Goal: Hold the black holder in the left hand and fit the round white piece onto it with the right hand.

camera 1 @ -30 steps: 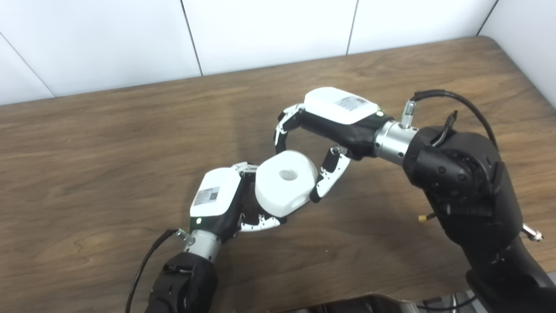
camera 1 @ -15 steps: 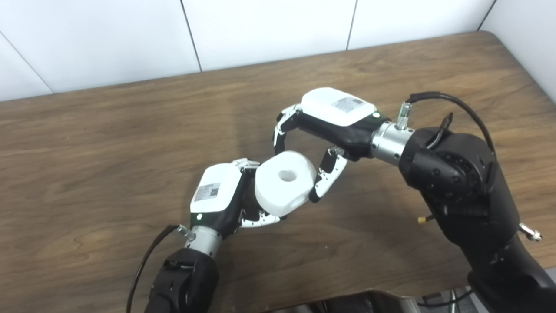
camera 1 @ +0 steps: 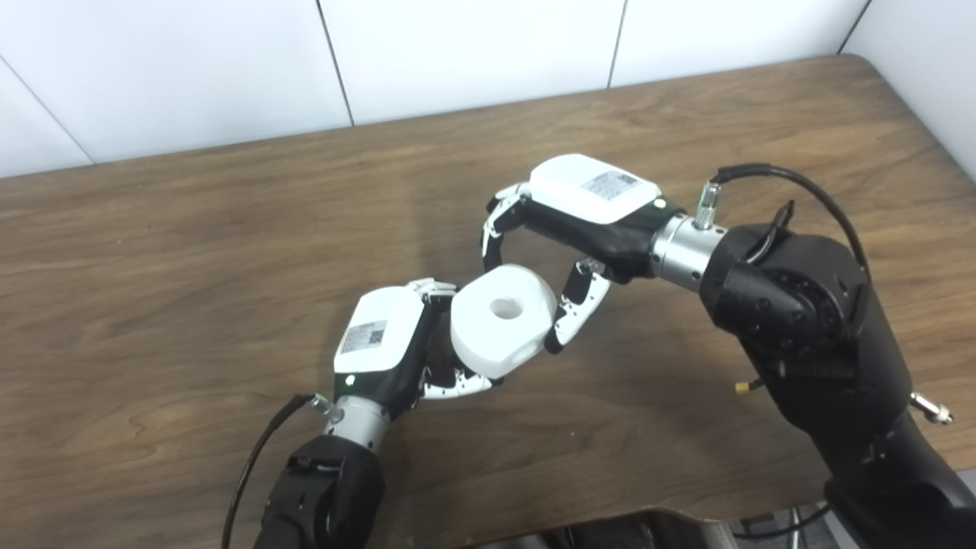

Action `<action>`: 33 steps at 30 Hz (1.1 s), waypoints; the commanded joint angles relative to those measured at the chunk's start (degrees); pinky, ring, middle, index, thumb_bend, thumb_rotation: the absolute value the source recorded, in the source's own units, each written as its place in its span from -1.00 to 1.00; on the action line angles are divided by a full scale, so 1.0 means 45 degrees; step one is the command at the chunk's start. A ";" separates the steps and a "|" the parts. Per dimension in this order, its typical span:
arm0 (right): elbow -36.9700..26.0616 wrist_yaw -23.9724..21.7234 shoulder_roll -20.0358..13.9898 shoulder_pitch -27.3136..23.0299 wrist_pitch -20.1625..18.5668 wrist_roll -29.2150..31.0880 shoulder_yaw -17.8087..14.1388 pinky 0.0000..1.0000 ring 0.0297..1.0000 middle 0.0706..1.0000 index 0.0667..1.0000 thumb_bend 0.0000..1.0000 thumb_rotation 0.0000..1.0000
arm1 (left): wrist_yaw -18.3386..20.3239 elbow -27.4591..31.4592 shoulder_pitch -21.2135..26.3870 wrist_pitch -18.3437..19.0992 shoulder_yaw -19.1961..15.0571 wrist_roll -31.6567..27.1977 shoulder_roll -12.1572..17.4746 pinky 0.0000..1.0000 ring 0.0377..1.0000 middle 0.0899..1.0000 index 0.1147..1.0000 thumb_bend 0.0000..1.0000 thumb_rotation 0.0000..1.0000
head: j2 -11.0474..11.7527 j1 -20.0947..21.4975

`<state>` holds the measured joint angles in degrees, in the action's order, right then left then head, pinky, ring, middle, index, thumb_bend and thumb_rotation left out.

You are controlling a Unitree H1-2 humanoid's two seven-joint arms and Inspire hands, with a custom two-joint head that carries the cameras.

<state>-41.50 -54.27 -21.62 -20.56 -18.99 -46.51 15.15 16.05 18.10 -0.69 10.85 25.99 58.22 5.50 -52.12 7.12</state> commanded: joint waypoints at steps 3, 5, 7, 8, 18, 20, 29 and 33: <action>-0.0066 0.0565 -0.0238 -0.0146 0.0612 -0.0120 -0.0157 0.54 0.72 0.41 -0.11 0.05 -0.73 | 0.1202 -0.0302 -0.0472 0.0623 0.0245 -0.0119 0.0139 0.55 0.68 0.48 -0.16 0.04 -0.91 | 0.0003 0.0020; -0.0022 0.0668 -0.0233 -0.0098 0.0735 -0.0149 -0.0180 0.54 0.72 0.41 -0.11 0.05 -0.73 | 0.1195 -0.0304 -0.0475 0.0631 0.0256 -0.0085 0.0143 0.54 0.68 0.47 -0.16 0.04 -0.91 | 0.0003 0.0020; 0.0029 0.0786 -0.0293 -0.0059 0.0936 -0.0217 -0.0152 0.54 0.72 0.41 -0.11 0.05 -0.73 | 0.1151 -0.0300 -0.0474 0.0590 0.0256 -0.0140 0.0163 0.54 0.67 0.47 -0.16 0.04 -0.91 | -0.0005 0.0031; 0.0046 0.0816 -0.0307 -0.0044 0.1008 -0.0244 -0.0145 0.55 0.72 0.41 -0.11 0.05 -0.73 | 0.1132 -0.0301 -0.0475 0.0573 0.0253 -0.0171 0.0170 0.54 0.67 0.47 -0.16 0.04 -0.91 | 0.0004 0.0046; 0.0078 0.0878 -0.0242 0.0100 0.1376 -0.0277 -0.0196 0.57 0.71 0.41 -0.11 0.05 -0.73 | 0.1124 -0.0335 -0.0423 0.0539 0.0304 -0.0168 0.0231 0.55 0.66 0.46 -0.16 0.04 -0.91 | 0.0026 0.0072; 0.0080 0.0843 -0.0228 0.0106 0.1366 -0.0275 -0.0178 0.57 0.71 0.42 -0.11 0.05 -0.73 | 0.1143 -0.0326 -0.0429 0.0576 0.0296 -0.0172 0.0220 0.55 0.66 0.46 -0.16 0.04 -0.91 | 0.0006 0.0067; 0.0167 0.0928 -0.0068 0.0216 0.1381 -0.0273 -0.0103 0.51 0.71 0.42 -0.11 0.05 -0.73 | 0.1165 -0.0280 -0.0412 0.0624 0.0304 -0.0213 0.0208 0.55 0.67 0.46 -0.16 0.04 -0.91 | -0.0005 0.0074; 0.0219 0.1036 -0.0007 0.0289 0.1498 -0.0286 -0.0092 0.49 0.71 0.42 -0.11 0.05 -0.73 | 0.1159 -0.0289 -0.0398 0.0633 0.0326 -0.0171 0.0214 0.55 0.66 0.46 -0.16 0.04 -0.91 | -0.0019 0.0067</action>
<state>-39.83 -51.65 -21.83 -18.22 -13.28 -47.73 15.19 16.34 18.42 -0.60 11.56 26.49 58.34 5.77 -52.12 7.38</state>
